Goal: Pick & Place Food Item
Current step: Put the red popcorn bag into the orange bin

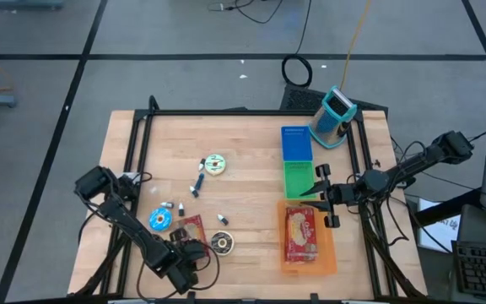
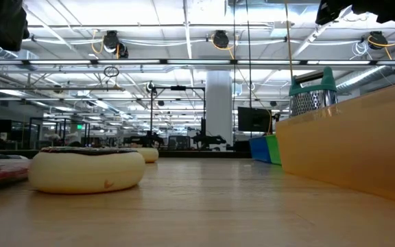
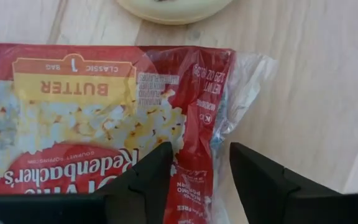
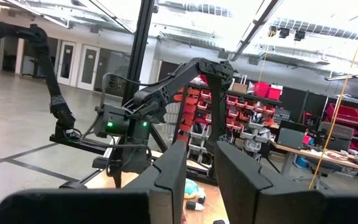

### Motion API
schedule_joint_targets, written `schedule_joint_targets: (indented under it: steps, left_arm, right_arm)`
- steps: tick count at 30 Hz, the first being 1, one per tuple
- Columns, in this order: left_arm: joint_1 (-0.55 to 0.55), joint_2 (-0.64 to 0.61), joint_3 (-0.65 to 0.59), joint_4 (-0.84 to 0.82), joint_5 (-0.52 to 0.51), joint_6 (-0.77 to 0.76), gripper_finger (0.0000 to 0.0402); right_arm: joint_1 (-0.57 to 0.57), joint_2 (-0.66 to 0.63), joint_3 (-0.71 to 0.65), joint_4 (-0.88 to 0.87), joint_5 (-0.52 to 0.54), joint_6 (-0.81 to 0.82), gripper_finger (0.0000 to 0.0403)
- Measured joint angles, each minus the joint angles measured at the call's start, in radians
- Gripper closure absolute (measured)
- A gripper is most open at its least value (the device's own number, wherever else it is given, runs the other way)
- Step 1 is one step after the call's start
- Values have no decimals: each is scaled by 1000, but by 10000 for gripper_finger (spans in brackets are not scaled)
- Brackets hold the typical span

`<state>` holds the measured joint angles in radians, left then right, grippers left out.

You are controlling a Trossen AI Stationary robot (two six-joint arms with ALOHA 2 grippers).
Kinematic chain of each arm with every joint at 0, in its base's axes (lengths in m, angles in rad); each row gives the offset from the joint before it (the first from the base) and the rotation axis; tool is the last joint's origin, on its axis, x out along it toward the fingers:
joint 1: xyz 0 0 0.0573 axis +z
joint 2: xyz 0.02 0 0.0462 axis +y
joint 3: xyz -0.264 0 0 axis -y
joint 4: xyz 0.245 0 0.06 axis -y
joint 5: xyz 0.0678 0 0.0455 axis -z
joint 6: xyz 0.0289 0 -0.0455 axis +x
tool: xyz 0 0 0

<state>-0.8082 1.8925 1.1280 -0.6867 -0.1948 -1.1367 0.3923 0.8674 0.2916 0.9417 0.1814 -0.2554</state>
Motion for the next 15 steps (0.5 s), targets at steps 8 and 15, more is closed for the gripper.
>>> schedule_joint_targets:
  steps: [8, 15]
  left_arm:
    - [18, -23, -2, 42, 51, 74, 381]
    - [68, -231, -6, 30, 183, 105, 398]
  right_arm:
    - [0, 0, 0, -4, 0, 2, 330]
    - [0, 0, 0, -11, 0, 3, 330]
